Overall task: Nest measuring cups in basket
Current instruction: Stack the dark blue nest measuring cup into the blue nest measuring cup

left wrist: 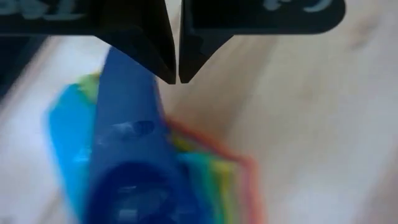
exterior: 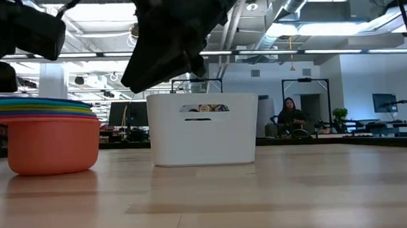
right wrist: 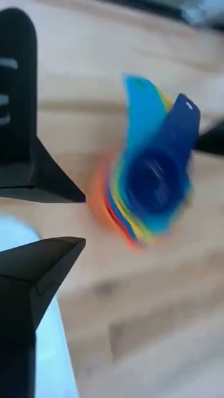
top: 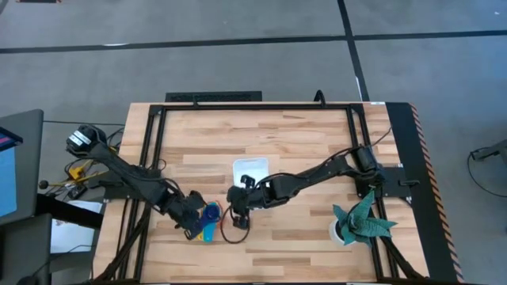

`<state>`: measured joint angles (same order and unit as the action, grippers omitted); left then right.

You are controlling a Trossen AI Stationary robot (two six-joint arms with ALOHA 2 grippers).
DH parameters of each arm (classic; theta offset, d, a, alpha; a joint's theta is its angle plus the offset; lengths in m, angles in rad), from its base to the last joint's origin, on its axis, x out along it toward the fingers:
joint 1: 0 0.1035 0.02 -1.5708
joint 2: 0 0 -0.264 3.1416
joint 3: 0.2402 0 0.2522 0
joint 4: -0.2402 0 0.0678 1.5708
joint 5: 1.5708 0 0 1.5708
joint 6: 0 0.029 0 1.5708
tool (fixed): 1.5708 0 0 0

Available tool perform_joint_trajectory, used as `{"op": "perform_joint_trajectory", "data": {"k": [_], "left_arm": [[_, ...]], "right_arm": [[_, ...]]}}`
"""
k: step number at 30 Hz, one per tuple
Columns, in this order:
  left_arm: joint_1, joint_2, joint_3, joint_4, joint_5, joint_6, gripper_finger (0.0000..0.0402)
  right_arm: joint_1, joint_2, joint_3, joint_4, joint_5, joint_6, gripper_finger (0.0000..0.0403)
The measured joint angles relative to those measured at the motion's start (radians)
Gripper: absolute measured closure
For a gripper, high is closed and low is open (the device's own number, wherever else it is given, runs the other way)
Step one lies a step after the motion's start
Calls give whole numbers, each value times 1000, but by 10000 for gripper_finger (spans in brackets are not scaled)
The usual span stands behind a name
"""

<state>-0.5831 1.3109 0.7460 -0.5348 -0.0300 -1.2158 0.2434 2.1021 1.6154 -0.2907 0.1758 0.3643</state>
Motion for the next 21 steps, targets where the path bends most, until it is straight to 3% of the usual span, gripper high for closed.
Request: {"op": "perform_joint_trajectory", "data": {"k": [2, 8, 15, 21], "left_arm": [[-9, 21, 0, 71, 16, 1, 395], [-15, 61, 0, 202, 55, 4, 395], [-20, 61, 0, 179, 77, 4, 395], [-44, 62, 0, 77, 35, 6, 401]], "right_arm": [[14, 0, 0, -14, -50, -40, 282], [69, 35, -6, 16, -56, -77, 282], [82, 51, -4, 132, -54, -65, 282], [64, 93, -5, 177, -45, 126, 282]]}}
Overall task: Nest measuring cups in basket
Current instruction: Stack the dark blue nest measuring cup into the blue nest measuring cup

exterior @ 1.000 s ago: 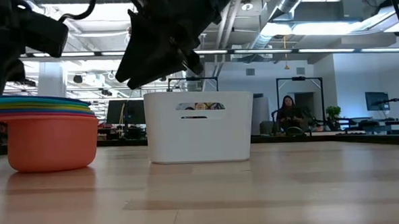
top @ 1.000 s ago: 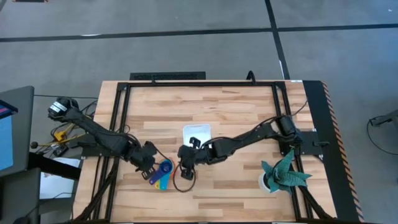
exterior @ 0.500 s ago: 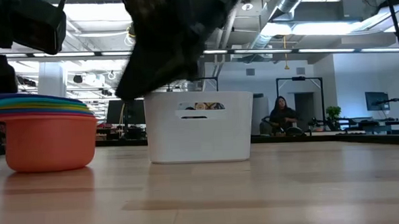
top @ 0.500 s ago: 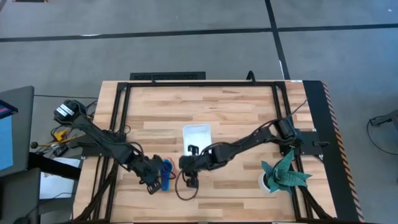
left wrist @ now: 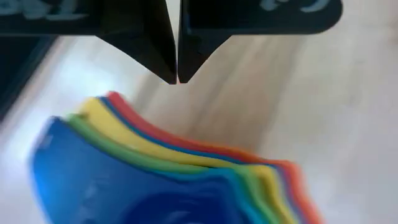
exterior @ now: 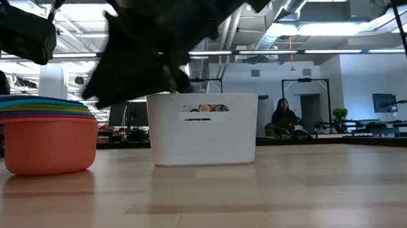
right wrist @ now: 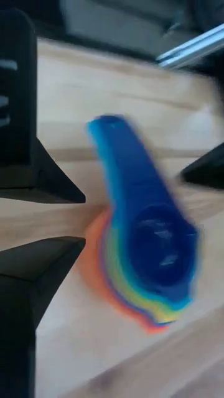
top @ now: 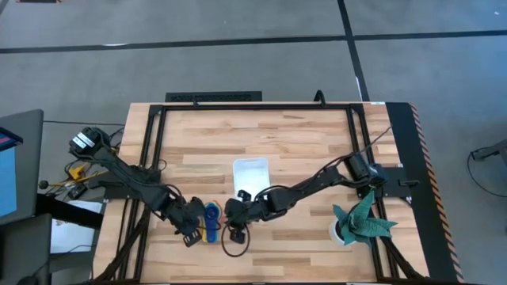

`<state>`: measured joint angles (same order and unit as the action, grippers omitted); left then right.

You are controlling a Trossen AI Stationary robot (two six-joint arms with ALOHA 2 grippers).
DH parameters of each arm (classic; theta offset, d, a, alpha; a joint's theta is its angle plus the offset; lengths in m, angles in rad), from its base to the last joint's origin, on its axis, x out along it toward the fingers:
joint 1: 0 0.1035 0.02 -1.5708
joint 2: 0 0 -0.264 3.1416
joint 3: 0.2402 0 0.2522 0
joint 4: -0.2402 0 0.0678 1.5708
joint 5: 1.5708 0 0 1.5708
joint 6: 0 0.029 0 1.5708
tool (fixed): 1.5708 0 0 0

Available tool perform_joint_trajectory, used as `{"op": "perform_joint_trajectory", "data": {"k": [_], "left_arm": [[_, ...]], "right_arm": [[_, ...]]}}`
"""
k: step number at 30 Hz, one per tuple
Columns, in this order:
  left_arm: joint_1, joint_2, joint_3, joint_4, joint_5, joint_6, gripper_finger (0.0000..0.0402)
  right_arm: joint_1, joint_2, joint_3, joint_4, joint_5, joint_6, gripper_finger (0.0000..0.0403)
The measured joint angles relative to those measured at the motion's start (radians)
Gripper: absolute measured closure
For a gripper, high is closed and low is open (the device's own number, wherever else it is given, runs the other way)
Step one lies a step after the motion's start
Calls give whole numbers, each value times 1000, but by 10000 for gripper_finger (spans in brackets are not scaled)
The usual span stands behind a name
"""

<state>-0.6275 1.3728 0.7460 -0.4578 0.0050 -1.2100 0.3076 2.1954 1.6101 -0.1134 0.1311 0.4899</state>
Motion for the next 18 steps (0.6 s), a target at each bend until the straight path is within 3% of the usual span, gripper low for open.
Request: {"op": "perform_joint_trajectory", "data": {"k": [11, 18], "left_arm": [[-3, 5, 0, 11, -119, 38, 401], [-1, 34, 0, 118, -126, 38, 401]], "right_arm": [[6, 7, 4, -17, 4, 37, 282], [21, 7, 4, -29, -49, 29, 282]]}}
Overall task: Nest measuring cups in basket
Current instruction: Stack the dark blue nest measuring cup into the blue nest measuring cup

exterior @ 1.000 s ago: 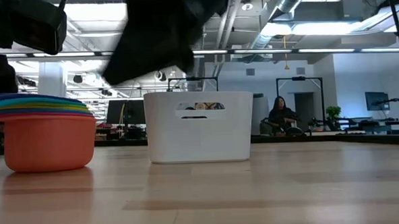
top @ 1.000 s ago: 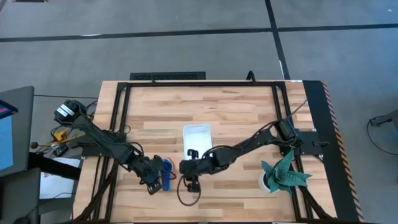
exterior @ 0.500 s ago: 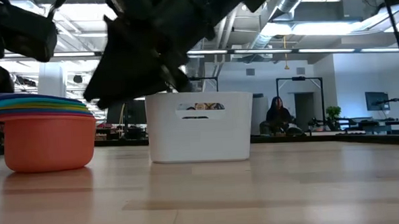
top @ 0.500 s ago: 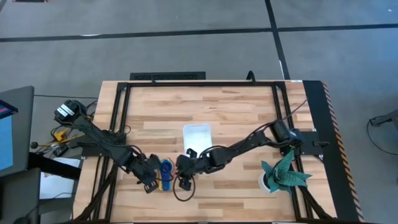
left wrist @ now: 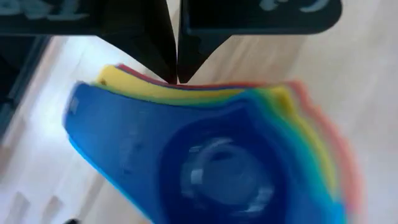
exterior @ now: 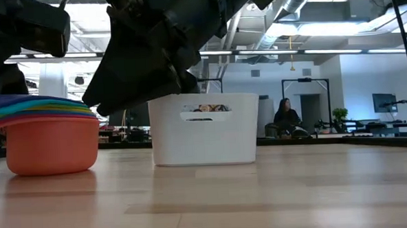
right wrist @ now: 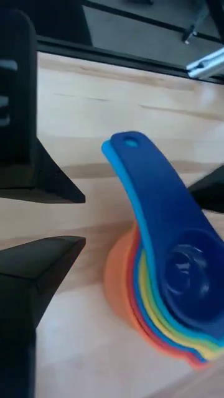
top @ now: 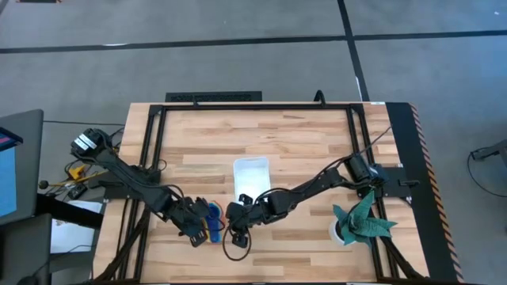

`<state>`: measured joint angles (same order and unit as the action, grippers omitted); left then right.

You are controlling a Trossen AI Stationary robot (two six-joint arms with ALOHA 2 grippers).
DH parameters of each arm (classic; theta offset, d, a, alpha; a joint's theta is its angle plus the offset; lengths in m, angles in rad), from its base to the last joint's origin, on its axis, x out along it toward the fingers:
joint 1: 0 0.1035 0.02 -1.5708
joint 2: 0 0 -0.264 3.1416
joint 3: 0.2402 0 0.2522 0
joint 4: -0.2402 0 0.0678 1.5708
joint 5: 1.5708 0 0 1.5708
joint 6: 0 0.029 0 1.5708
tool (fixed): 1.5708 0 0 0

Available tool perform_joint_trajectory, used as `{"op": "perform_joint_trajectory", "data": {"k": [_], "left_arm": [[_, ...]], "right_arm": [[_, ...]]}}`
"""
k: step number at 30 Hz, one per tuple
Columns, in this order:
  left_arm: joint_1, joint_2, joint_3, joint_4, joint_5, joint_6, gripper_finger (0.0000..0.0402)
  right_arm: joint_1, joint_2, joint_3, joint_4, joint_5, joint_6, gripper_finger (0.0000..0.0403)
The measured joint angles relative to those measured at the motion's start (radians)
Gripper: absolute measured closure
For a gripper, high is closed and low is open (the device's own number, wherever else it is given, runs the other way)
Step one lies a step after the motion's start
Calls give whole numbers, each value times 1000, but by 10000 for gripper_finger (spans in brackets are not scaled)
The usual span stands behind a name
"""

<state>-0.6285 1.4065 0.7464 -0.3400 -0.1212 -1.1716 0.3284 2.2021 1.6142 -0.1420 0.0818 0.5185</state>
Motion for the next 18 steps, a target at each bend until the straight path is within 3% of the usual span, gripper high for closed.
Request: {"op": "perform_joint_trajectory", "data": {"k": [9, 18], "left_arm": [[13, 128, 0, 200, 72, 6, 401], [37, 140, 0, 312, 78, 50, 401]], "right_arm": [[19, 0, 0, -33, -5, 5, 282], [-14, 0, 0, -28, 8, -18, 282]]}}
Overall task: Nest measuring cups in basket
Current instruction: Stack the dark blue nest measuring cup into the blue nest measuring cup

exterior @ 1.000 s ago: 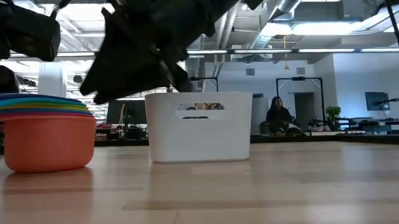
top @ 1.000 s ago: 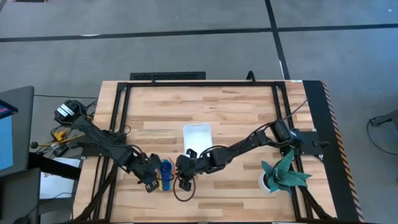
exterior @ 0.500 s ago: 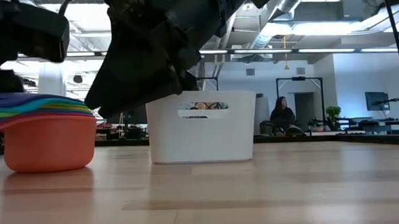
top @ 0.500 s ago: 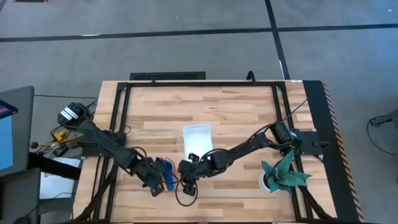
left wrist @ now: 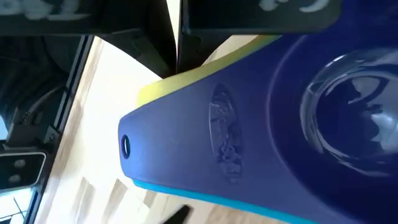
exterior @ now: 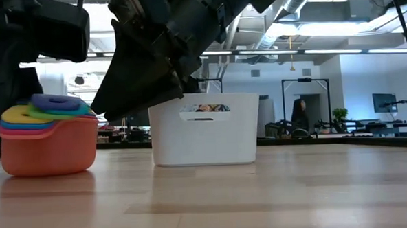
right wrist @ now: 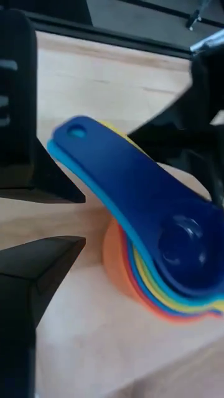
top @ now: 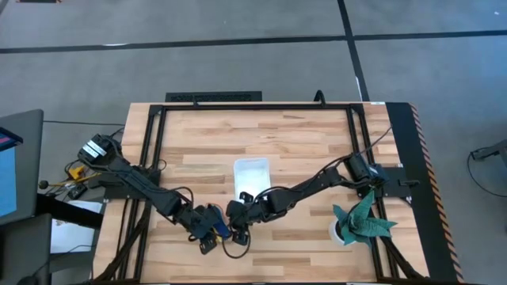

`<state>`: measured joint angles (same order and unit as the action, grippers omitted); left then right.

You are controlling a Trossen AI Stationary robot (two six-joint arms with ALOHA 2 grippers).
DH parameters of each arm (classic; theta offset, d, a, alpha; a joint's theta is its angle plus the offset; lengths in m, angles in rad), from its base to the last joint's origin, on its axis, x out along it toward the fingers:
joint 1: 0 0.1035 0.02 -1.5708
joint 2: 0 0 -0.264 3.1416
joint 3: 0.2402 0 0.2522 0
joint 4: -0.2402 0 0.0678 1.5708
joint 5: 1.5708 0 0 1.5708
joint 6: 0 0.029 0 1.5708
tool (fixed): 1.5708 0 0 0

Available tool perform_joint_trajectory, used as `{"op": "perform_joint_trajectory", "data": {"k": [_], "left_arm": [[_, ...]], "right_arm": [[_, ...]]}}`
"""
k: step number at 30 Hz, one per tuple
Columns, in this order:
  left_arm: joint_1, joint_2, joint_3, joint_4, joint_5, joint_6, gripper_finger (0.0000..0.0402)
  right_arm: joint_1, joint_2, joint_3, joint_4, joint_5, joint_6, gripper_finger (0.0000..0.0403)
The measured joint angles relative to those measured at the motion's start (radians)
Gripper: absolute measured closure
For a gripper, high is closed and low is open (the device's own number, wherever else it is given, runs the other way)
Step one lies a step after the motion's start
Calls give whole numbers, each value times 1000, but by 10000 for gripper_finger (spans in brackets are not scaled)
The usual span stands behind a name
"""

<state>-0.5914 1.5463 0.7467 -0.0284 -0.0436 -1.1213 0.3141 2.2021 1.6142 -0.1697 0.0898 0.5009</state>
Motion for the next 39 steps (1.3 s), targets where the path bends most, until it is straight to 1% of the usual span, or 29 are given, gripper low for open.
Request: {"op": "perform_joint_trajectory", "data": {"k": [4, 10, 17, 20, 22, 26, 28, 31, 36, 39], "left_arm": [[7, 0, 0, -1, -8, 3, 401], [9, 0, 0, 3, -47, 4, 401], [9, -1, 5, 48, -47, 22, 401], [0, -9, 36, 1, -43, 42, 401], [-10, -24, 57, -53, -50, 45, 401], [-38, -85, 89, -176, -104, 49, 401], [-52, -133, 100, -253, -146, 52, 401], [-81, -216, 109, -378, -252, 35, 401], [-149, -367, 109, -604, -520, -65, 401], [-192, -433, 109, -712, -680, -131, 401]], "right_arm": [[-10, 0, 0, 6, -5, -14, 282], [4, 0, 0, 38, -15, -39, 282], [5, -8, 0, 17, -15, -32, 282], [4, -37, 0, -8, -2, -21, 282], [4, -66, 0, -48, 27, -15, 281], [0, -124, 0, -87, 93, -36, 269], [-13, -141, 0, -91, 94, -48, 257], [-47, -150, 4, -91, 81, -51, 228], [-126, -135, 59, -103, -40, -4, 163], [-168, -115, 124, -196, -89, -16, 135]]}}
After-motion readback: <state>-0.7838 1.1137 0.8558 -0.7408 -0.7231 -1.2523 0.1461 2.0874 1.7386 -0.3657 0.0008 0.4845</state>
